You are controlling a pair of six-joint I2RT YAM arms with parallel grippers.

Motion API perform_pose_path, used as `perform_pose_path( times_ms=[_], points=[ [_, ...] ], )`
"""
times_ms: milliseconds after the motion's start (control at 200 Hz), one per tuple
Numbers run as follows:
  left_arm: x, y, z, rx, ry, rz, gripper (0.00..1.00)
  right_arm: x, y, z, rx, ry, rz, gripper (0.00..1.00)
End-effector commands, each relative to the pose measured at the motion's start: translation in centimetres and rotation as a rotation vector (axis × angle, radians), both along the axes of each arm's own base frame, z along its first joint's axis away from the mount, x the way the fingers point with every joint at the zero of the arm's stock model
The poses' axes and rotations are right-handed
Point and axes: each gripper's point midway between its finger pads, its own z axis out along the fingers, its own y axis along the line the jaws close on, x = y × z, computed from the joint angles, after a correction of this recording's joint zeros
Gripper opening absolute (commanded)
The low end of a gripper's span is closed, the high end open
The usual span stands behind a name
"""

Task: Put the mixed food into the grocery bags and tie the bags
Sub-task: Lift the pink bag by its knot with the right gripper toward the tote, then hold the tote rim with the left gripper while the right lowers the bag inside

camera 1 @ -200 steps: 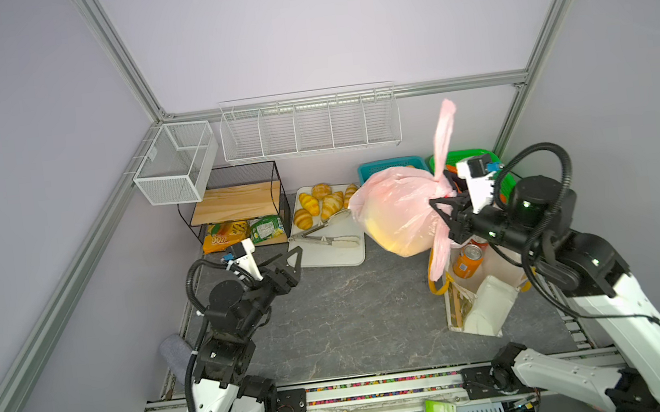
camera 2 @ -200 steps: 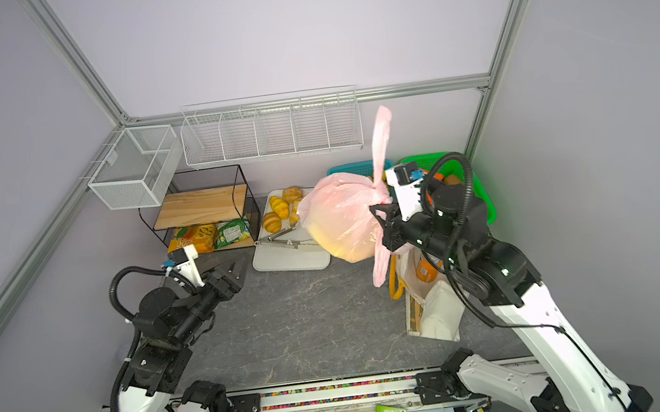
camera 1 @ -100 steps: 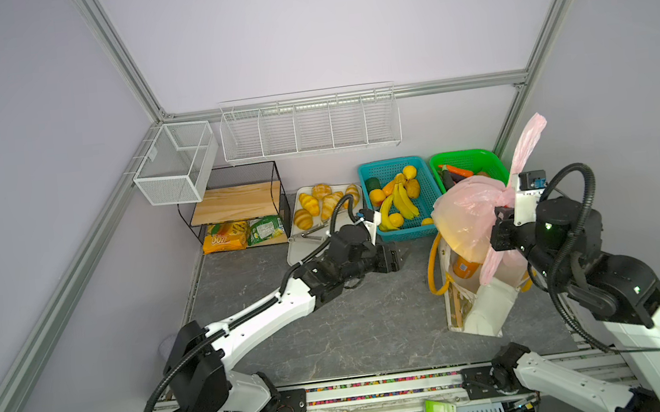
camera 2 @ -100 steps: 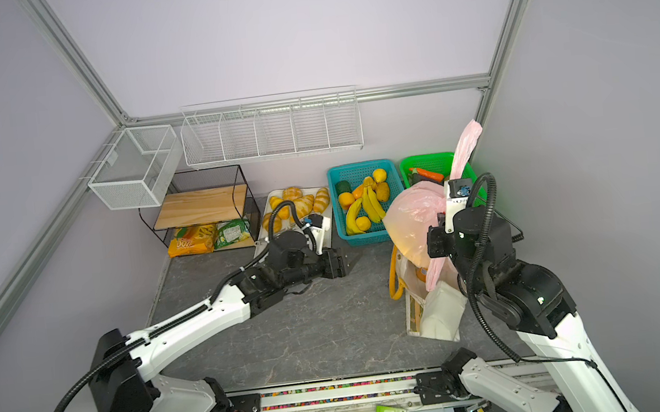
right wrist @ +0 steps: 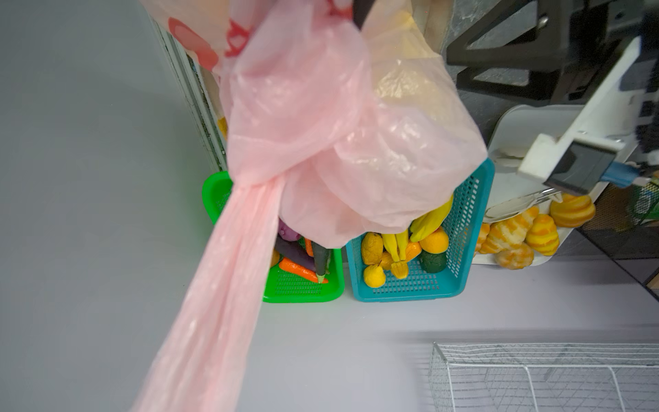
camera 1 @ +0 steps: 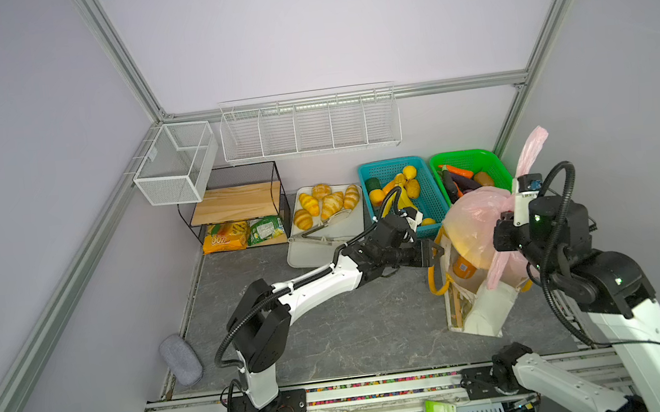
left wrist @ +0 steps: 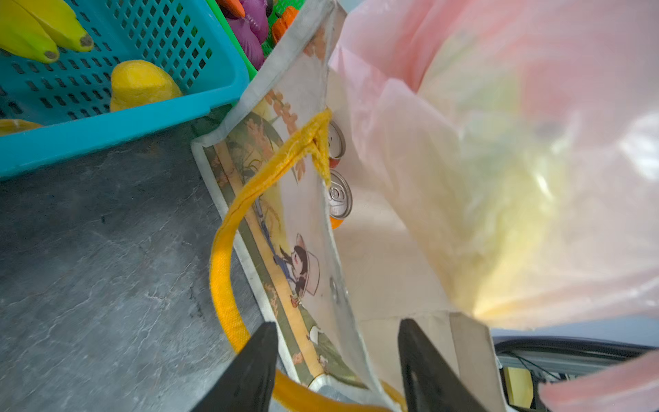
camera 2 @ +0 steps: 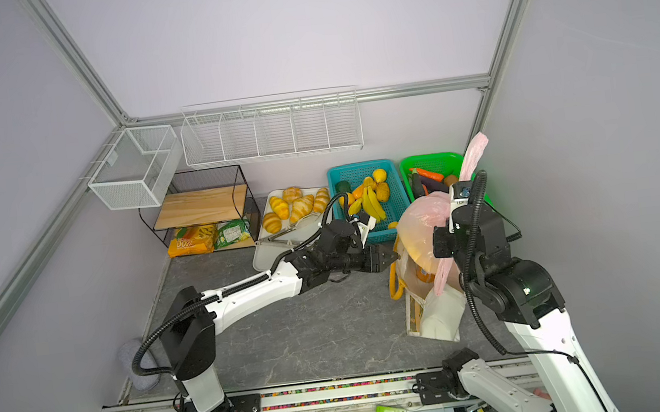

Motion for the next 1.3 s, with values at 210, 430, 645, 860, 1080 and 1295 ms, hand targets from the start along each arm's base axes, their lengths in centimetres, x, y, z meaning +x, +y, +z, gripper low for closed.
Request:
perform_pose_path(
  times_ms=[210, 430, 645, 860, 1080, 1295],
  points=[
    [-0.6, -3.3, -1.2, -0.023, 0.058, -0.082, 0.56, 0.6, 0.7, -0.7, 0.005, 0.011, 0.037, 0.06],
    [-0.4, -4.0, -1.4, -0.039, 0.069, -0.082, 0.27, 1.7, 1.7, -0.7, 0.042, 0.012, 0.07, 0.06],
    [-0.2, -3.8, -1.2, -0.055, 0.064, -0.064, 0.02, 1.9, 1.7, -0.5, 0.05, 0.013, 0.08, 0.06],
    [0.0, -3.9, -1.0, -0.099, 0.083, -0.037, 0.0, 1.0, 1.6, 0.6, 0.098, -0.03, 0.097, 0.06],
    [0.3, -3.7, -1.0, -0.118, 0.083, -0.012, 0.0, 1.7, 3.3, -2.1, 0.225, -0.018, 0.134, 0.06],
    [0.1, -3.1, -0.6, -0.124, 0.077, -0.003, 0.0, 1.8, -0.6, -8.0, 0.202, 0.065, -0.032, 0.06]
  ],
)
